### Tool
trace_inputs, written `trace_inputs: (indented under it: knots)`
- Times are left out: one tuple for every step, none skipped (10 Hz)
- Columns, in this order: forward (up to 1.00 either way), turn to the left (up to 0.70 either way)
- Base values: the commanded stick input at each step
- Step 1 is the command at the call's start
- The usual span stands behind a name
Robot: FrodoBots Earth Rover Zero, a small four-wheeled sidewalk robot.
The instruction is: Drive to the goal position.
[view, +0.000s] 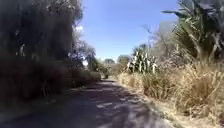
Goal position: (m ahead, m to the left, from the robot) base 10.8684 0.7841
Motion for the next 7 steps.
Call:
trace_inputs:
  knots:
    - [0.85,0.0]
    - [0.85,0.21]
    - [0.85,0.08]
    - [0.85,0.0]
    - [0.85,0.0]
    - [0.85,0.0]
    - [0.85,0.0]
